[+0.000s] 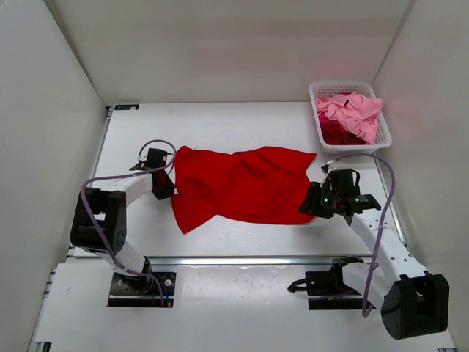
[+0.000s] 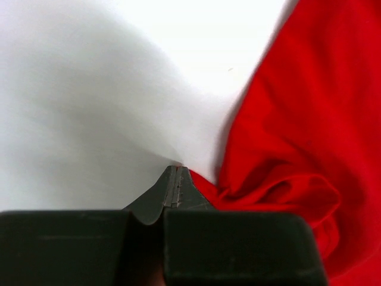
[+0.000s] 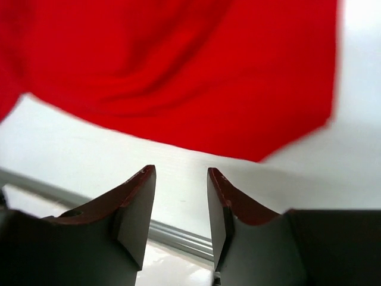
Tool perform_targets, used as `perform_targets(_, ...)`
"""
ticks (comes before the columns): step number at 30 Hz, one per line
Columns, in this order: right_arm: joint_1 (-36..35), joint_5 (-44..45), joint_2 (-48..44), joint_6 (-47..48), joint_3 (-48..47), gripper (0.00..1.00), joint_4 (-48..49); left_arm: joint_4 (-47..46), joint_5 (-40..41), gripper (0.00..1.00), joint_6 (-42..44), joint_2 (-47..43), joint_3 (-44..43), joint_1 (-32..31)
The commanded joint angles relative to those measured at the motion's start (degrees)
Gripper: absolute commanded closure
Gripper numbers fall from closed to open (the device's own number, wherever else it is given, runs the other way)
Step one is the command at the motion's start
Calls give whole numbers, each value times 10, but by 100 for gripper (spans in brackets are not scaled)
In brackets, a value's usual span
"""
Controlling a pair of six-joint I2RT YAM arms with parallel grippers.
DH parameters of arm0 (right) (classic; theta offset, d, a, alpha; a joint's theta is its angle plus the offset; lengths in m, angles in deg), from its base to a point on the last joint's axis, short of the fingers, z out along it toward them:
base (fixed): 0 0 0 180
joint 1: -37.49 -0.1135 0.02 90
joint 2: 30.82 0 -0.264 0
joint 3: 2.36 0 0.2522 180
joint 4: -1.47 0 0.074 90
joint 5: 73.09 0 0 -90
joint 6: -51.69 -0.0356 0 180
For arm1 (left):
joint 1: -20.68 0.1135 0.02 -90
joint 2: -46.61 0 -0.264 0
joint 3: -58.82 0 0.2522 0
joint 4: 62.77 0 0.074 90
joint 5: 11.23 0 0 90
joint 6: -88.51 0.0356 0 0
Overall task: Fold and stack the t-shirts
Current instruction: Flatten out the crumpled T-shirt at the center of the board.
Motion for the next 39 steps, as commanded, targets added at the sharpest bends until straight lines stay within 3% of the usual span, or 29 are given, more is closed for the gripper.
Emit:
perform_targets(1, 39, 40, -17, -11, 40, 62, 23, 68, 4, 100, 13, -36, 6, 3)
perform_targets(12, 139, 37, 67, -66, 57, 58, 75, 179, -51, 100, -2, -204, 68, -39)
perform_targets(21, 141, 56, 182, -46, 37, 58, 140, 186, -68, 100, 3, -204, 30, -68)
perform_targets(23, 144, 51, 193, -52, 39, 62, 165, 187, -69, 100, 2, -199, 13, -79)
perform_targets(24, 150, 46, 202, -55, 40, 75, 169, 188, -68, 100, 6, -199, 8, -84)
perform_targets(27, 137, 53, 203, -42, 13, 100, 136, 195, -72, 100, 4, -201, -1, -79)
perform_targets(30, 98, 61, 145, -26, -11, 100, 3, 198, -71, 100, 10, -202, -9, -80)
perform_targets(32, 71, 64, 88, -31, -36, 96, -73, 195, -69, 100, 11, -194, -13, -78)
perform_targets(34, 75, 68, 63, -27, -59, 83, -126, 193, -69, 100, 16, -182, -20, -75)
perform_targets(36, 83, 71, 67, -15, -92, 72, -154, 193, -69, 100, 19, -169, -36, -76)
perform_targets(37, 78, 76, 83, -11, -110, 60, -153, 194, -70, 100, 27, -151, -52, -77)
perform_targets(39, 65, 76, 125, 4, -129, 51, -163, 198, -65, 100, 31, -133, -68, -77)
